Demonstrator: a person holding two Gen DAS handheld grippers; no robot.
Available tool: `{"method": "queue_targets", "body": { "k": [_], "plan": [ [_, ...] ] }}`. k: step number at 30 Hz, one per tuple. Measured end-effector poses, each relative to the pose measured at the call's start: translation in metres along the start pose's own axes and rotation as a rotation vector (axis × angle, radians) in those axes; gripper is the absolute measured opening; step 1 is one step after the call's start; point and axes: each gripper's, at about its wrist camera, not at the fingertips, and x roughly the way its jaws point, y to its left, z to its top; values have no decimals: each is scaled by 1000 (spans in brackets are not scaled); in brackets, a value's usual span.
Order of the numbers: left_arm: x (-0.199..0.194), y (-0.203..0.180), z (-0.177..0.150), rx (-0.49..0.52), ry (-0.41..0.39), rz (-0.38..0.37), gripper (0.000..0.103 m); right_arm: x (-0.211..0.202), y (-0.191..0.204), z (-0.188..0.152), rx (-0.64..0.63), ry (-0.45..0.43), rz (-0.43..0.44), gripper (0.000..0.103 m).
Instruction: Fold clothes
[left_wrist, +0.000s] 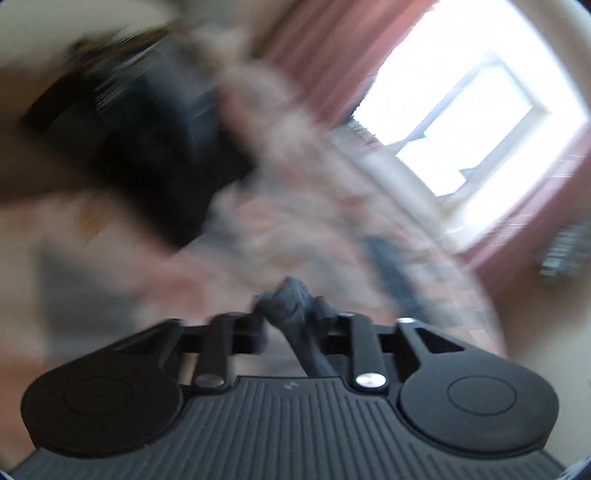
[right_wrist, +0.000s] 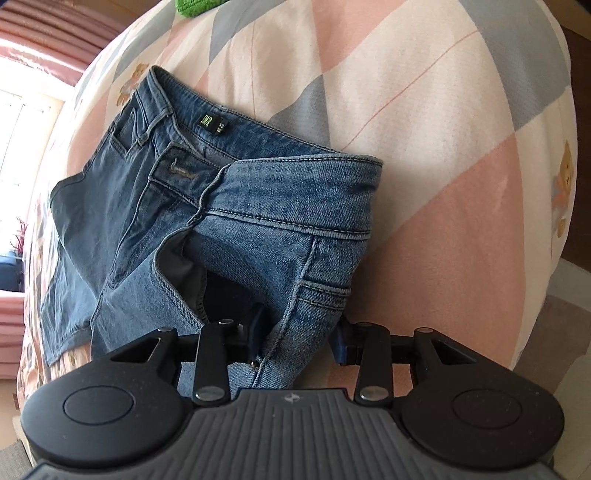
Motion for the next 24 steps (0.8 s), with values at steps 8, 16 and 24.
{"method": "queue_targets", "body": {
  "k": [8,16,24],
  "plan": [
    [49,56,-73,-438,141,0,63,-3,-2,4,-7,16,35,43],
    [95,31,-54,-418,51,71,4,-7,-10,8,8,-23,86,8],
    [29,-19,-42,38,23,147,12,-77,29,46,-250,-13,161,2]
  ]
}}
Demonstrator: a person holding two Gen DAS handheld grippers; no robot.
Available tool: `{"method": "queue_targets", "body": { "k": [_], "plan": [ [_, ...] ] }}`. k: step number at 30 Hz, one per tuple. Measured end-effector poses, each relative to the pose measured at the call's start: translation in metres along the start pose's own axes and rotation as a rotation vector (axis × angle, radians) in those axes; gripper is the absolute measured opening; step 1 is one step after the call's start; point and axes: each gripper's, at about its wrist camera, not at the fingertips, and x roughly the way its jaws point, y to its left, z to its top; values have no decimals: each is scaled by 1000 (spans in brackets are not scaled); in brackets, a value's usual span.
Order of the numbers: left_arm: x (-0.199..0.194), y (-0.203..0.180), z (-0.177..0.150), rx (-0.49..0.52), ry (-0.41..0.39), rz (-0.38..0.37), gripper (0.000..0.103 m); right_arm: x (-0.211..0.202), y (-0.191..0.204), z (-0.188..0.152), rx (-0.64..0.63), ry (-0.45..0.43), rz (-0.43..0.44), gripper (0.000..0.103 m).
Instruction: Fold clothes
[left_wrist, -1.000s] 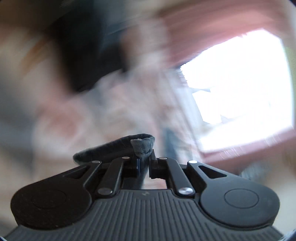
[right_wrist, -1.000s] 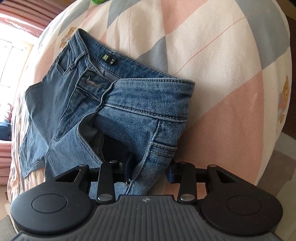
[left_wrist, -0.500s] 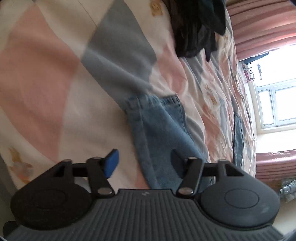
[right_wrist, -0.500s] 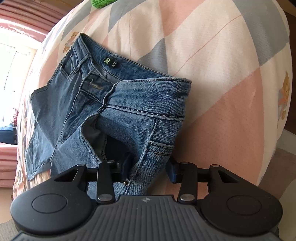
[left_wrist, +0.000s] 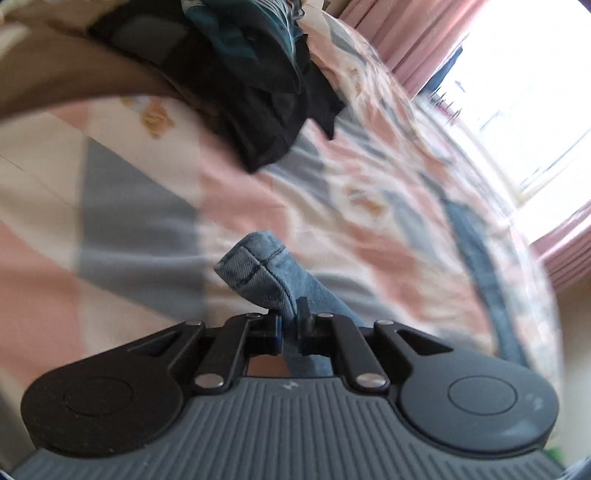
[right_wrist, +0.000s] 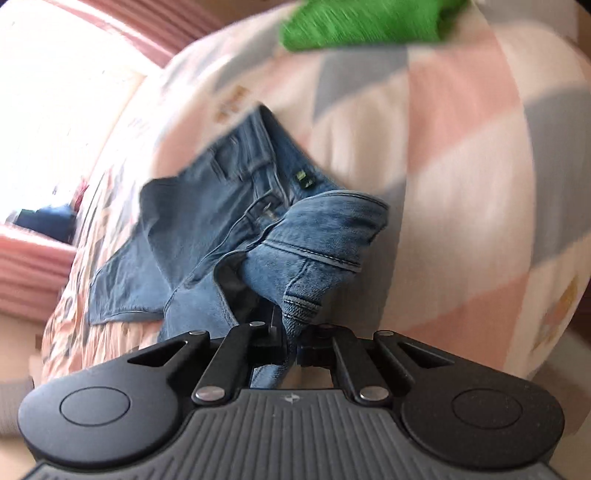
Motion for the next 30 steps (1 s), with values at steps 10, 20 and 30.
{"method": "queue_targets", "body": {
  "k": [10,20,30],
  "plan": [
    [-21,4,-51,28,-40,502,35,12,-29,-15,-153,87,-320,55],
    [32,-174,-73,191,108,49,48,-8,-23,6,-243,-25,-311,57],
    [216,-363,36,113,108,-207,61,62,68,79,-265,-84,-57,63]
  ]
}}
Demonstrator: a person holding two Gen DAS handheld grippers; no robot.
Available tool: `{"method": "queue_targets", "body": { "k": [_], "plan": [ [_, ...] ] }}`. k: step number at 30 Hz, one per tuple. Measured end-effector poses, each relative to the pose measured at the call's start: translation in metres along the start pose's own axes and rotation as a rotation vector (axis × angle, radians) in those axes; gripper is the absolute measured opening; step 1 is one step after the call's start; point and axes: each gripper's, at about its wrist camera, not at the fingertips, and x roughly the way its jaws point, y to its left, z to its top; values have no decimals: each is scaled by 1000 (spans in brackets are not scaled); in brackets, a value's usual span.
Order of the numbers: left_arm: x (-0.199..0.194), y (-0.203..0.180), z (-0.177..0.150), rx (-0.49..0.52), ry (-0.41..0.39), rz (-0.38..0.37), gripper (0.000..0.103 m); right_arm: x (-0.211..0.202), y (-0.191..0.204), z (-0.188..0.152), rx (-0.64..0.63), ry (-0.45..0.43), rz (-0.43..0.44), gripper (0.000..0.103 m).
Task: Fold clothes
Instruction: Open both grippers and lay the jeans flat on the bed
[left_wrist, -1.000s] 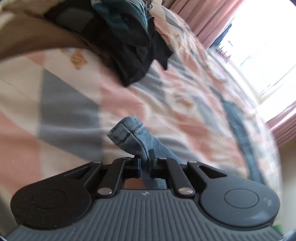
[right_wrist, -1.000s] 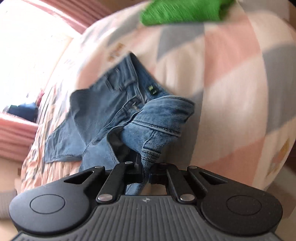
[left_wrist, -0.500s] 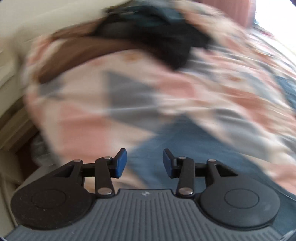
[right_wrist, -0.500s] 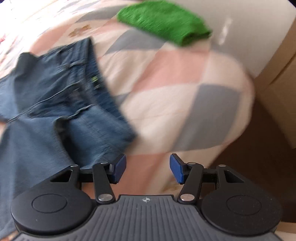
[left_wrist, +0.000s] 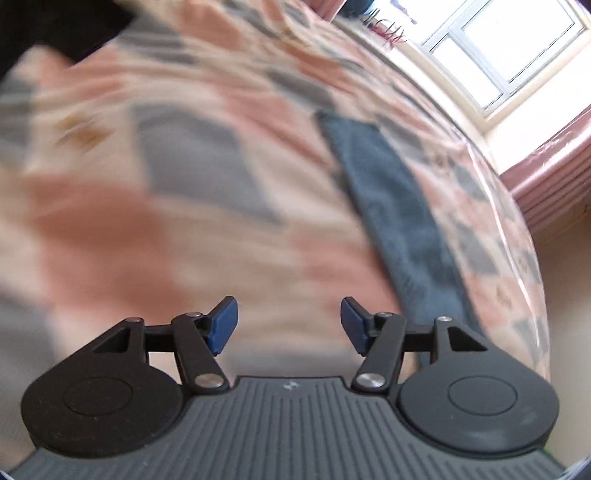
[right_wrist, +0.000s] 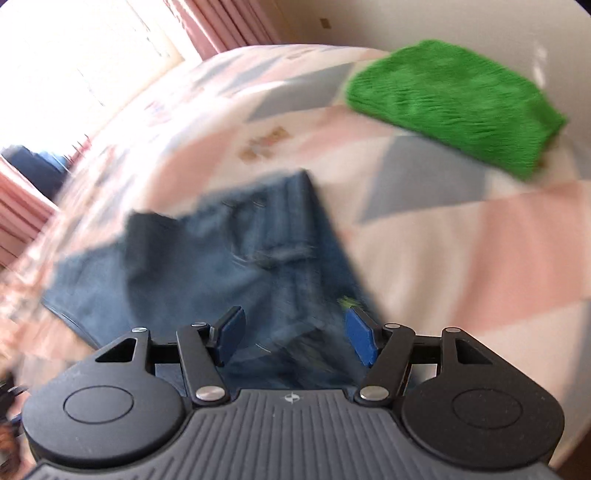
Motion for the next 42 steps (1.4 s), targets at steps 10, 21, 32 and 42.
{"method": "queue_targets", "body": {
  "k": [10,21,32,42],
  "plan": [
    [172,-50,125,-61,-5,59,66,126,132,-96,640,261,580,64],
    [220,-54,151,37,-71,47,3,249,203,-148,1042,119,535,55],
    [-7,80,130,147,-361,-23,8,224,228,-119,772,293,519,7],
    [-25,154,25,-43,-106,327,7,222,258,-106,372,512,484,70]
  ]
}}
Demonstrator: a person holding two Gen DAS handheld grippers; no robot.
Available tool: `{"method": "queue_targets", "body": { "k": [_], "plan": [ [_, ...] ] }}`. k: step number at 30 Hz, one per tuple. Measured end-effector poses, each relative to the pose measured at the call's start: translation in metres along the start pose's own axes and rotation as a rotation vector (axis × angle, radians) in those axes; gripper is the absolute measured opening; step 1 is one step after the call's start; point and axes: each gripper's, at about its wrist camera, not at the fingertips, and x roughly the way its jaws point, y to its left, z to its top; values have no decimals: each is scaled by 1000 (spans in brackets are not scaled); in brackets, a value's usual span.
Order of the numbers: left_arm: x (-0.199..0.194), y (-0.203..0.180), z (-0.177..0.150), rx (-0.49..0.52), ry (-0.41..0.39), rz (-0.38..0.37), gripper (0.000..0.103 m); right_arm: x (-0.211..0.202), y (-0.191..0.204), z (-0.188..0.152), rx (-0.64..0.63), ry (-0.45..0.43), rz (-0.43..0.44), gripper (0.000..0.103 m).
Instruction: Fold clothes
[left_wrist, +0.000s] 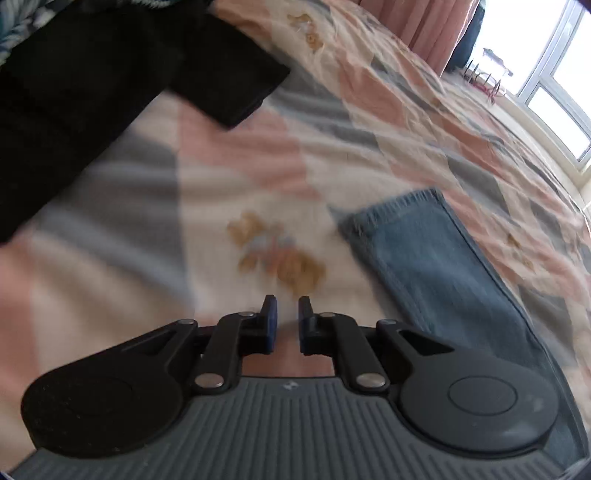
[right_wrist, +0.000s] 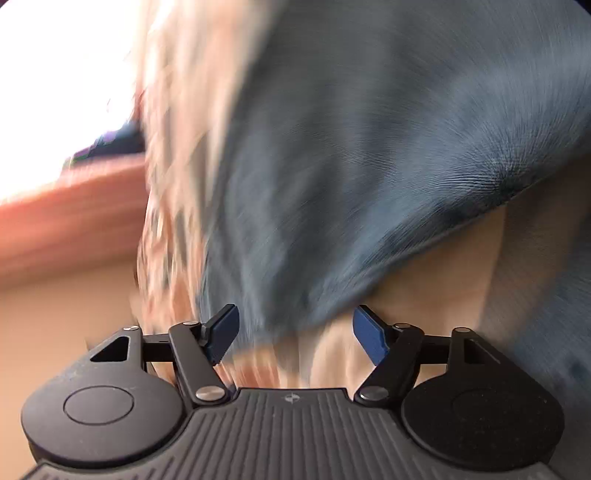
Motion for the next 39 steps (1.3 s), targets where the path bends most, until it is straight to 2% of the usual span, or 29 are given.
{"method": "queue_targets", "body": {
  "k": [1,3,5,8,9,11,12,14,16,18,20,21,24,26,28,33,35,37,39],
  "plan": [
    [-14,-9,-15,40,37,-19,10,-14,9,-6,-85,8,-23,65],
    [-46,-29,-48,142,99,-65,14,-51,22,-18,-260,-30,-105,61],
    [-88,-53,-98,265,110,-129,19,-94,25,-32,-439,-118,-251,58],
    [-143,-77,-182,394,147,-231,26,-155,9,-68,-718,-280,-575,56],
    [-152,-80,-211,440,174,-235,26,-173,-8,-89,-807,-322,-689,56],
    [-167,-84,-269,535,232,-229,33,-203,-53,-107,-882,-319,-846,56],
    [-175,-86,-297,583,262,-225,34,-217,-76,-115,-916,-315,-924,56],
    [-178,-82,-341,614,340,-139,33,-240,-116,-110,-851,-253,-1001,55],
    [-197,-79,-362,635,314,-80,33,-278,-146,-110,-730,-237,-959,57],
    [-221,-81,-367,619,329,-51,32,-297,-141,-115,-690,-244,-936,53],
    [-252,-85,-367,604,329,-63,34,-315,-130,-129,-711,-264,-899,51],
    [-267,-90,-368,610,326,-62,39,-326,-125,-137,-724,-278,-875,51],
    [-312,-106,-370,641,306,-61,46,-345,-105,-142,-752,-263,-771,58],
    [-343,-115,-374,657,277,-71,53,-353,-90,-155,-799,-247,-737,60],
    [-372,-121,-377,672,250,-78,67,-358,-75,-167,-840,-230,-712,63],
    [-433,-129,-381,727,182,-73,69,-370,-34,-201,-868,-175,-643,70],
    [-454,-129,-381,730,159,-64,74,-376,-25,-212,-884,-163,-614,74],
    [-472,-127,-382,733,132,-55,78,-386,-13,-229,-916,-161,-606,81],
    [-483,-124,-384,736,100,-47,78,-390,-9,-237,-941,-161,-606,82]
  ]
}}
